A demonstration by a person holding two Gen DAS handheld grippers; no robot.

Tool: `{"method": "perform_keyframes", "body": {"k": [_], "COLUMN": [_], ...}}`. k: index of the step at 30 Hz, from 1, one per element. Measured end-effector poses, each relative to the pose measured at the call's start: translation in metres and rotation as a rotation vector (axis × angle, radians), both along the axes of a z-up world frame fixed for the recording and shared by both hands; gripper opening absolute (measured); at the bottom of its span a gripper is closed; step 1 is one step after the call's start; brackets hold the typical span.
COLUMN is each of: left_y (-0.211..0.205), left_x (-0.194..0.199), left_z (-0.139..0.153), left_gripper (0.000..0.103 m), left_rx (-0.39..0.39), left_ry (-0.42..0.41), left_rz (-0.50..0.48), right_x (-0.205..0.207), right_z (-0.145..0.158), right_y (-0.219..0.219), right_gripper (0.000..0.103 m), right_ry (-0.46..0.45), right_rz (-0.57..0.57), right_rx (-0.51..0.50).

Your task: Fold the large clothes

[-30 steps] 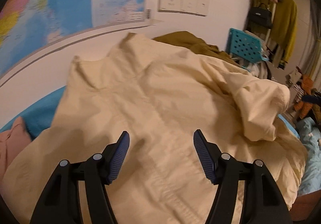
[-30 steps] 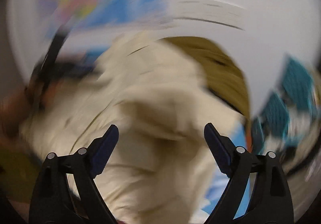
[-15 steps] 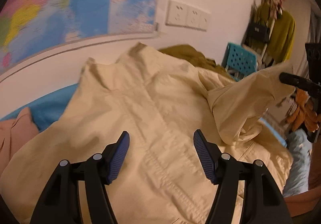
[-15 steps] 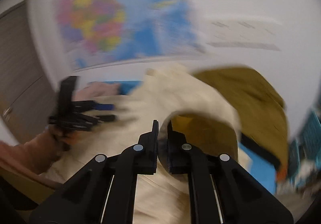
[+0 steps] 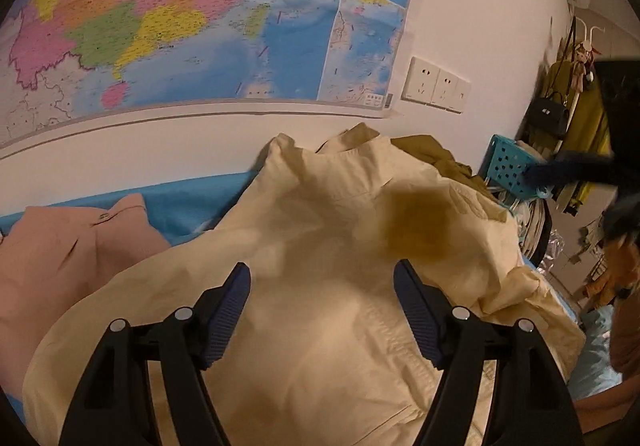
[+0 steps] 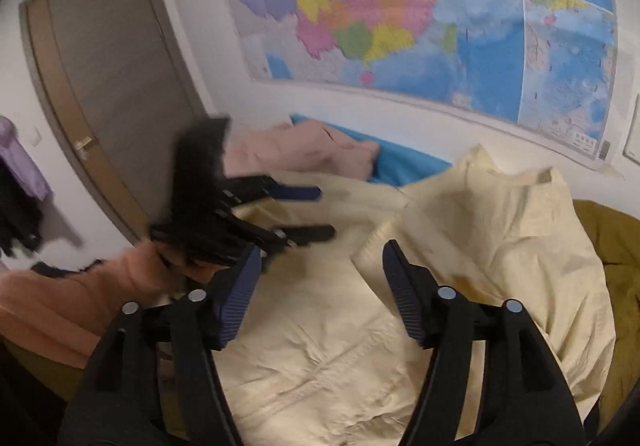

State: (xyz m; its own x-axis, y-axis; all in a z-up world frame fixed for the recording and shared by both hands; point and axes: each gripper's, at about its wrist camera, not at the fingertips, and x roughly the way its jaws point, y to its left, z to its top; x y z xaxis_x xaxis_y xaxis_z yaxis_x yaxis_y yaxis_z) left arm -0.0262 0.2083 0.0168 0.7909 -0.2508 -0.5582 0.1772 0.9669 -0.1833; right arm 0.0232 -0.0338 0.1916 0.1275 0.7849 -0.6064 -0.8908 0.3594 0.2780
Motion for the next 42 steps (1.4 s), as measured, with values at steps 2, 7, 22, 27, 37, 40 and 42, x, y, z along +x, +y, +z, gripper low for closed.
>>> {"method": "perform_keyframes", "body": {"k": [2,7,22,27,37,40,42], "left_y": [-0.002,-0.02,-0.054,-0.048,-0.037,-0.036,-0.038], "left_x": [0.003,0.016,0.102,0.081,0.033,0.037,0.044], "left_z": [-0.002,-0.019,-0.084,-0.083,-0.086,-0.077,-0.074], "left_gripper": [0.076,0.082,0.036,0.016,0.03,0.063,0.065], "left_rx": [-0.014,0.023,0.07,0.084,0.143,0.118,0.132], "left_ry": [0.007,0.046,0.329,0.333,0.343,0.322,0.31], "left_rz": [-0.019,-0.066,-0.095,-0.09,-0.148,-0.137,-0.12], "right_x": [-0.002,0.029,0.123,0.137,0.172,0.176,0.176], "right_z": [0.007,-0.01,-0.136,-0.127,-0.117,-0.118,-0.119], "right_y": [-0.009,-0.067,-0.196,-0.186,-0.219,-0.231,-0.229], "right_gripper": [0.074,0.079,0.052,0.006,0.004,0.004,0.005], "right_ry": [-0.067,-0.049,0.255,0.217,0.208,0.22,0.194], "right_rz": [-0.045,-0.274,-0.634,-0.615,-0.81,-0.853,-0.871], "right_rx": [-0.014,-0.052,-0.14,-0.172,-0.042,0.014,-0.021]}}
